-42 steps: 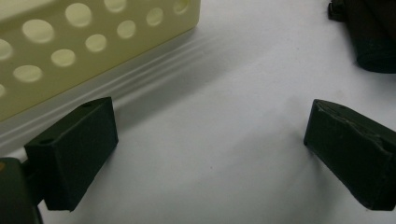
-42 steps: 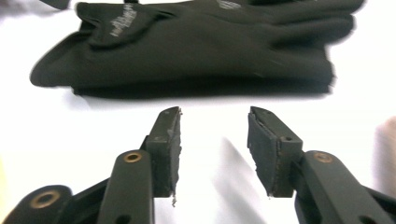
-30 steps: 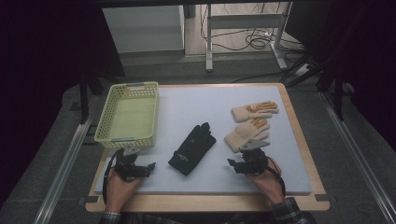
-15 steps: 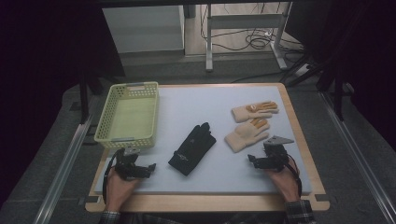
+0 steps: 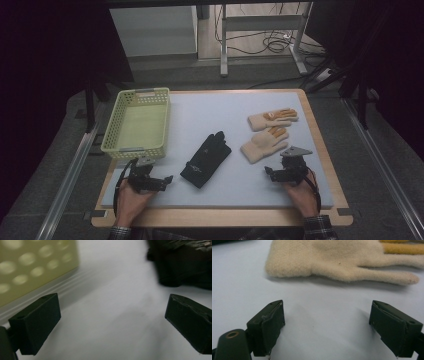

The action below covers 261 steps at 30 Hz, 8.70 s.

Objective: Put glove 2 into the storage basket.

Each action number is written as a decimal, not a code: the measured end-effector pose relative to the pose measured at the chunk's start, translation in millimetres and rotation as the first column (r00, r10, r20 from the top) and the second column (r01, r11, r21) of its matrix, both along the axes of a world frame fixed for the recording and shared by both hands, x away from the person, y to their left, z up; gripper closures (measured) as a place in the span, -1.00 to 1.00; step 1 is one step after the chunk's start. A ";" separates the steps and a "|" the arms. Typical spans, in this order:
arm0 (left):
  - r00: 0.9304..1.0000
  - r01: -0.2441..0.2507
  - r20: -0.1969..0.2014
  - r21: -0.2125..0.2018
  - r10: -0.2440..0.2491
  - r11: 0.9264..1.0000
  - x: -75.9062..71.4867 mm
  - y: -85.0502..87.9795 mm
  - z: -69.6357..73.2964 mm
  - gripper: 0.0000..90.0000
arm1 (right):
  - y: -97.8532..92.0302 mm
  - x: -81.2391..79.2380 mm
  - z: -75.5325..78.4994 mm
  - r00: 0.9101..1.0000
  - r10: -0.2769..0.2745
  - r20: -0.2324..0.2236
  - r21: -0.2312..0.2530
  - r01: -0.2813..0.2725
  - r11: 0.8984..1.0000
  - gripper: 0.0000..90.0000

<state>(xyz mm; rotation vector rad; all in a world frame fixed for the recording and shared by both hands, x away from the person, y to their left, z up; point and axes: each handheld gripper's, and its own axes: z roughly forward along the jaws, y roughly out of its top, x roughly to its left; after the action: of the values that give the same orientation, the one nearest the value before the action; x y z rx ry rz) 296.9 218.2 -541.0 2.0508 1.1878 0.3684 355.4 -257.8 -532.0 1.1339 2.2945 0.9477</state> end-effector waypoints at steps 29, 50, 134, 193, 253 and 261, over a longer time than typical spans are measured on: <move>0.988 0.154 -0.016 0.095 -0.153 0.983 43.9 -124.2 18.3 -1.00 | 1.2 -2.0 0.0 1.000 0.001 0.020 -0.013 0.000 1.000 -0.72; 0.990 0.135 -0.065 0.126 -0.128 0.983 53.5 -131.2 3.0 -0.91 | 1.4 -2.2 0.0 1.000 0.000 0.022 -0.014 0.000 1.000 -0.72; 0.893 -0.448 0.009 0.136 0.451 0.884 140.2 106.3 76.8 0.42 | 1.3 -2.1 -0.2 1.000 0.000 0.022 -0.011 0.000 1.000 -0.72; 0.907 -0.418 -0.031 0.066 0.420 0.906 141.6 123.9 69.7 -0.66 | 1.5 -2.1 -0.3 1.000 0.000 0.023 -0.012 0.000 1.000 -0.72; 0.989 0.004 0.147 -0.027 0.000 1.000 31.7 10.7 81.1 -0.98 | 0.0 0.1 -0.3 1.000 0.000 -0.001 0.001 0.000 1.000 -0.72; 0.986 0.107 0.125 0.018 -0.109 0.994 26.1 -24.8 82.8 -1.00 | -0.2 0.9 -0.4 1.000 0.001 -0.006 0.003 -0.001 1.000 -0.72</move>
<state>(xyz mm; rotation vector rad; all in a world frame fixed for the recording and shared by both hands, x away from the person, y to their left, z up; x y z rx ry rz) 323.1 193.4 -458.1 2.0593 0.9969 0.4453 356.3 -258.0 -532.4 1.1392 2.2994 0.9499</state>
